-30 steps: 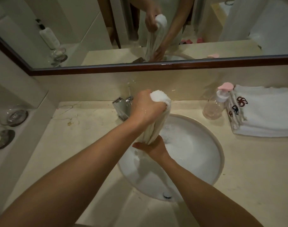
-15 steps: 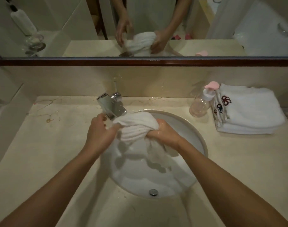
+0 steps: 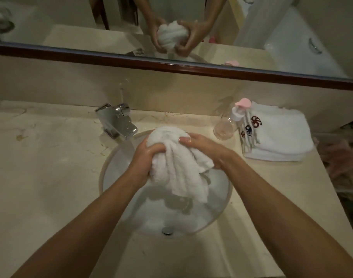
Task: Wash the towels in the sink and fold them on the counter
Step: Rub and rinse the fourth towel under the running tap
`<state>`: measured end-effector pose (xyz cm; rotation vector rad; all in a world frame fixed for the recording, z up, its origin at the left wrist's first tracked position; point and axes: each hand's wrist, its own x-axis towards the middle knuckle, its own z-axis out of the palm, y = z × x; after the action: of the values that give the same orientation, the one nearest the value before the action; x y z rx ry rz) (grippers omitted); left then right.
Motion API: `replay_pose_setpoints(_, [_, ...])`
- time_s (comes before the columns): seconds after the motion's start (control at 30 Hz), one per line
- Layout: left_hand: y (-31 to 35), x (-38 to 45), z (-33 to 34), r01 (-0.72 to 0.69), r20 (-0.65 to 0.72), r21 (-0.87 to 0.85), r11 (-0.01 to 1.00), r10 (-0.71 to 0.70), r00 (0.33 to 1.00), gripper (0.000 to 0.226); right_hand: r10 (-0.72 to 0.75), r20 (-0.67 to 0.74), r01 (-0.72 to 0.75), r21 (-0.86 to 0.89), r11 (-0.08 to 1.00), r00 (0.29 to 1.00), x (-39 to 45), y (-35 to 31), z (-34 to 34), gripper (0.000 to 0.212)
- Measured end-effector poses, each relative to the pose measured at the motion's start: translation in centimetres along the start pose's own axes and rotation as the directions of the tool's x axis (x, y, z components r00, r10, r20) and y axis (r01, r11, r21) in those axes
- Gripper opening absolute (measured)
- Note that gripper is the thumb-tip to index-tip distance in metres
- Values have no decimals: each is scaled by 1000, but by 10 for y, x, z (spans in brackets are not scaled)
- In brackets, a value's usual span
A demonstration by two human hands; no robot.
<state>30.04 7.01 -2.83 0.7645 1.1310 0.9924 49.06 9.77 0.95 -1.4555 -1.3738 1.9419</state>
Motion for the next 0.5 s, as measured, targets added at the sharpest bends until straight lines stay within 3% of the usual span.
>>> replay_pose_setpoints(0.07, [-6, 0, -1, 107, -39, -97, 989, -111, 993, 52, 29, 41, -38, 236, 971, 999, -1, 36, 12, 76])
replay_pose_setpoints(0.13, [-15, -1, -6, 214, -34, -77, 974, -217, 976, 54, 8, 24, -15, 316, 949, 1000, -3, 63, 29, 63])
replay_pose_setpoints(0.23, [-25, -3, -21, 331, 42, -33, 943, -329, 943, 43, -11, -53, 32, 408, 913, 999, -4, 79, 38, 61])
replay_pose_setpoints(0.3, [-25, -7, -29, 380, 109, -27, 925, -375, 921, 33, 41, -169, 49, 497, 867, 985, 1, 79, 35, 65])
replay_pose_setpoints(0.37, [-30, -9, -30, 419, 148, -19, 908, -411, 899, 38, 116, -212, 38, 609, 792, 970, 8, 78, 34, 77])
replay_pose_setpoints(0.43, [-34, -11, -23, 439, 198, -106, 892, -414, 888, 45, 141, -224, 55, 689, 723, 964, 16, 77, 42, 81])
replay_pose_setpoints(0.5, [-41, -10, -13, 455, 189, -278, 846, -417, 889, 54, 135, -305, 99, 641, 761, 943, 19, 77, 59, 69])
